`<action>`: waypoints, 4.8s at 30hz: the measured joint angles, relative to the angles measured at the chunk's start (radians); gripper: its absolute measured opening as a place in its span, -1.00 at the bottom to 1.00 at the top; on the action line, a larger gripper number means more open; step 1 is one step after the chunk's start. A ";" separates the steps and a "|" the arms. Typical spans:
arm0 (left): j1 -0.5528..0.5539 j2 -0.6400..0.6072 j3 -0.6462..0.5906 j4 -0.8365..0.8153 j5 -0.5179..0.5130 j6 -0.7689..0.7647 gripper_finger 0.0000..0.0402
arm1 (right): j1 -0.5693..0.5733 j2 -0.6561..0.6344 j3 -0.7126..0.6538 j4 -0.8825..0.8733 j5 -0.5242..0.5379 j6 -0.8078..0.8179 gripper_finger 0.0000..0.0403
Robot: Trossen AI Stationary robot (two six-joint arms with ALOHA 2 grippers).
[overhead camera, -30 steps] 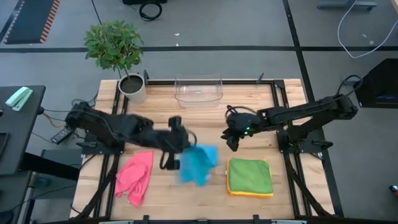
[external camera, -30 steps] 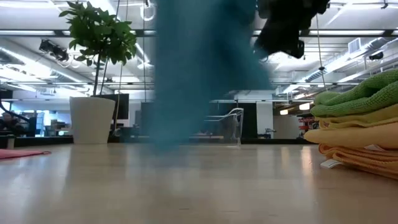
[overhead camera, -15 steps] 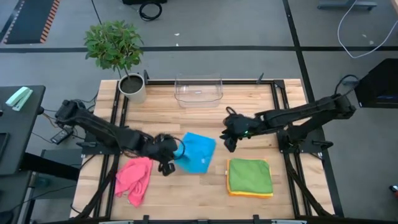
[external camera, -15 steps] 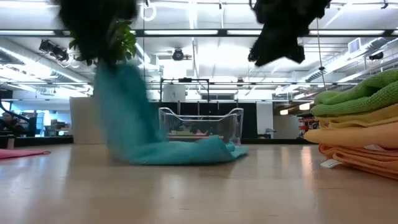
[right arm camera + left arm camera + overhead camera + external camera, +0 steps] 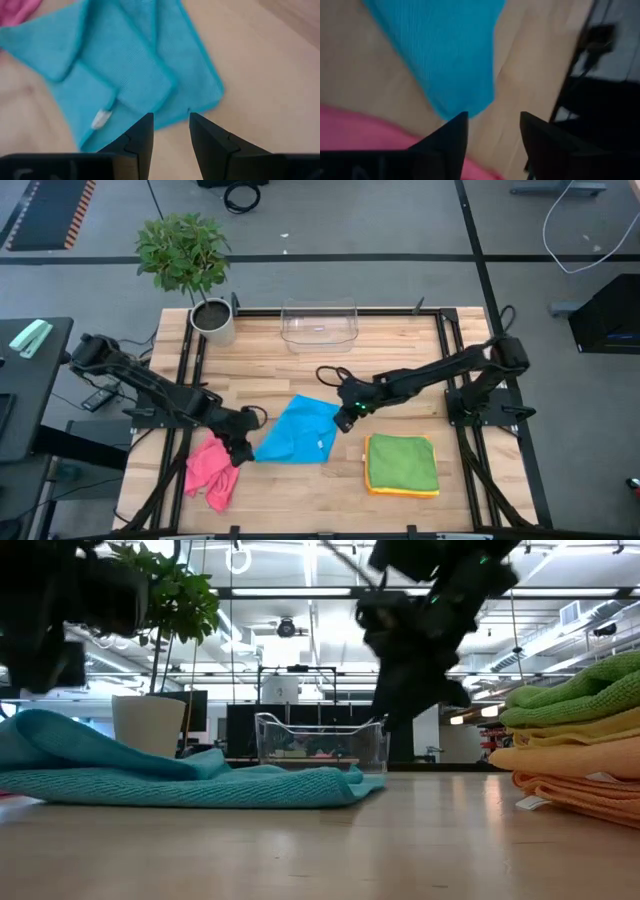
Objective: Fold microfiber towels
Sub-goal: Fold the blue towel on the table
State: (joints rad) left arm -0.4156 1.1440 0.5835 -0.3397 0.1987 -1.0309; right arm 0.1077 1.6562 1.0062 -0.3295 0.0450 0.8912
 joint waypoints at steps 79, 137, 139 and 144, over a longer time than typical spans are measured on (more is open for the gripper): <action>0.003 -0.190 0.164 0.076 -0.703 0.493 -0.95 | -0.065 -0.400 0.171 0.000 0.090 -0.231 -1.00; 0.398 0.781 0.440 0.414 -0.608 1.416 -0.95 | -0.335 -0.317 0.180 -0.327 0.041 -0.262 -1.00; 0.387 0.748 0.440 0.404 -0.656 1.382 -0.96 | -0.336 -0.317 0.180 -0.329 0.040 -0.263 -1.00; 0.379 0.638 0.440 0.377 -0.684 1.243 -0.96 | -0.343 -0.317 0.180 -0.329 0.042 -0.267 -1.00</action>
State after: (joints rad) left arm -0.0364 1.7821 1.0237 0.0370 -0.4855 0.2116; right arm -0.2349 1.3388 1.1862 -0.6581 0.0868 0.6243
